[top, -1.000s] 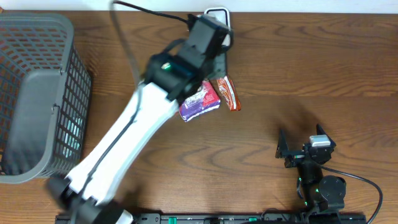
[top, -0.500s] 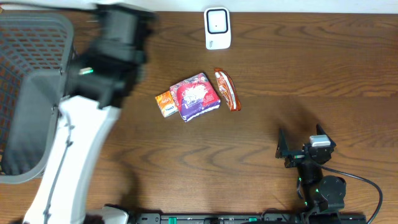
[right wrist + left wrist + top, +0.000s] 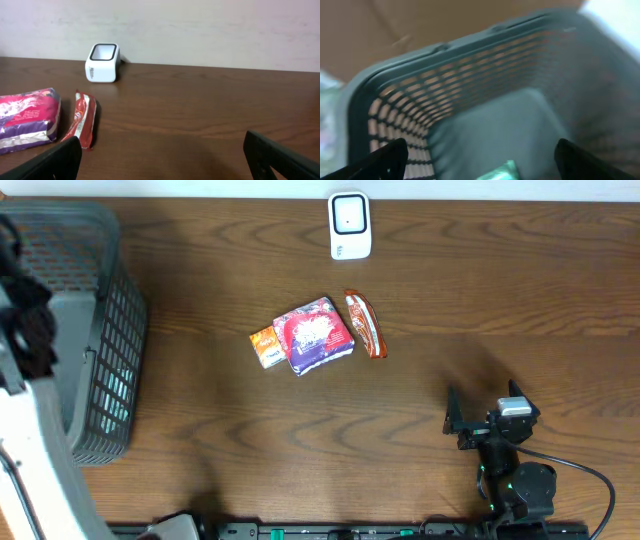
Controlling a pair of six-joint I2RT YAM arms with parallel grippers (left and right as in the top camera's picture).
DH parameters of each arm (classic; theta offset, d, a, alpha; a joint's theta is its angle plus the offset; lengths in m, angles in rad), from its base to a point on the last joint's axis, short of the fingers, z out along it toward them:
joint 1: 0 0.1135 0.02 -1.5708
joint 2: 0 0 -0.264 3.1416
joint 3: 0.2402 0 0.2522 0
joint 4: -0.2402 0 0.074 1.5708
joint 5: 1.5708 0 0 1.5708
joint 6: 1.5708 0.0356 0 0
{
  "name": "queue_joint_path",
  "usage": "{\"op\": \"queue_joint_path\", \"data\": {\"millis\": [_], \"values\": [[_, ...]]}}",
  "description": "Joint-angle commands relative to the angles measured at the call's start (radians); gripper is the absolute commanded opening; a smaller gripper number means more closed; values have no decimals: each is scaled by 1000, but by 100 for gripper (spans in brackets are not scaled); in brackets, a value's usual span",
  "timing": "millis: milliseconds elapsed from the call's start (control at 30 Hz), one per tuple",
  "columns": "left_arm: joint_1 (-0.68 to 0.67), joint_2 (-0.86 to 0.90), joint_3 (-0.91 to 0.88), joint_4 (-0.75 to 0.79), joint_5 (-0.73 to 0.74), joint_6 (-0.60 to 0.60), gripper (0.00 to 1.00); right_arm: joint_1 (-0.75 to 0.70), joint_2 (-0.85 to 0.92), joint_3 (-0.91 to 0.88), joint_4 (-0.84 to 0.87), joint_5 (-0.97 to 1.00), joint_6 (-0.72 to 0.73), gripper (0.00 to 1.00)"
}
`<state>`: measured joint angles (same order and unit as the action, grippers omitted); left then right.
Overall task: Scan the item barcode
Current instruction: 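Reach the left gripper into the basket and grasp the mint-green packet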
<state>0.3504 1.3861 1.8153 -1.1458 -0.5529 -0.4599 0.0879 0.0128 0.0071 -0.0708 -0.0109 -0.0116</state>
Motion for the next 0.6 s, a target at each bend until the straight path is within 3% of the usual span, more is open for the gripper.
{"op": "queue_joint_path", "data": {"millis": [0, 100, 233, 567], "values": [[109, 70, -12, -28, 51, -45, 93, -2, -4, -2, -4, -6, 7, 99], [181, 124, -14, -42, 248, -2, 93, -2, -4, -2, -4, -6, 7, 99], [244, 200, -14, -52, 500, 186, 93, -2, -4, -2, -4, -6, 7, 99], [305, 401, -15, -172, 660, 291, 93, -2, -4, -2, -4, -6, 7, 99]]}}
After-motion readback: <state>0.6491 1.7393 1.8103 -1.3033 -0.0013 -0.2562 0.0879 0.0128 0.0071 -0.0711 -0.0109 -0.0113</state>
